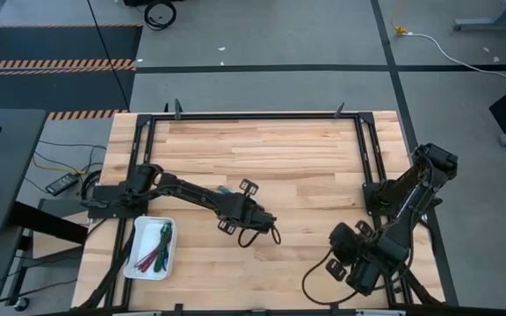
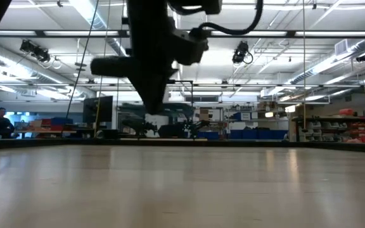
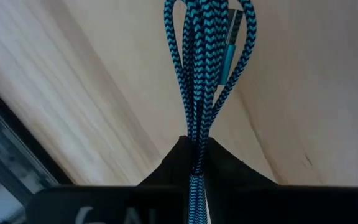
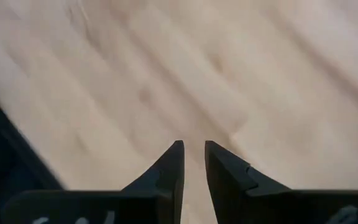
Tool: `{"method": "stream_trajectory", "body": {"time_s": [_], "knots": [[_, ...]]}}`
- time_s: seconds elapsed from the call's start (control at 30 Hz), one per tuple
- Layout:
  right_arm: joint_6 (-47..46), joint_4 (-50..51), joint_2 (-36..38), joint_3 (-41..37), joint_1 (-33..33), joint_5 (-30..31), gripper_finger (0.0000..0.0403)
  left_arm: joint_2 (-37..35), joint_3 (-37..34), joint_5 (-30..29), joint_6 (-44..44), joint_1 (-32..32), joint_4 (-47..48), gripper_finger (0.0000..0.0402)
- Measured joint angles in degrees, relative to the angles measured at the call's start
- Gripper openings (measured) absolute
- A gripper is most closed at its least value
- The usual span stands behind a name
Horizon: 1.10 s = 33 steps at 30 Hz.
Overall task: Pick and place USB-C Cables
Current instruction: Put the blue charger cable into the white bin
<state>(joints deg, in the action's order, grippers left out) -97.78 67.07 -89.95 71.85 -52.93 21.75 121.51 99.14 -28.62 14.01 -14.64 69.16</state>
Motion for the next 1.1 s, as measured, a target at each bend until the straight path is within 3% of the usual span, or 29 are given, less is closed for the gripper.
{"method": "stream_trajectory", "body": {"time_s": [0.27,0.4,0.77,1.1], "knots": [[12.57,-0.07,0.00,0.00,3.25,15.98,0.0071,-2.54,1.39,0.30,-11.10,-2.08,8.39,0.0022],[23.11,-0.37,-0.02,0.00,6.31,20.55,0.0071,-4.92,1.32,4.26,-16.71,-3.96,8.84,0.0022],[48.78,-7.59,-0.02,0.00,17.05,22.30,0.0071,-15.99,1.36,6.86,-32.91,-11.19,6.01,0.0022],[68.73,-18.42,-0.02,0.00,24.46,20.48,0.0071,-27.49,-5.49,4.21,-60.89,-19.31,10.21,0.0022]]}}
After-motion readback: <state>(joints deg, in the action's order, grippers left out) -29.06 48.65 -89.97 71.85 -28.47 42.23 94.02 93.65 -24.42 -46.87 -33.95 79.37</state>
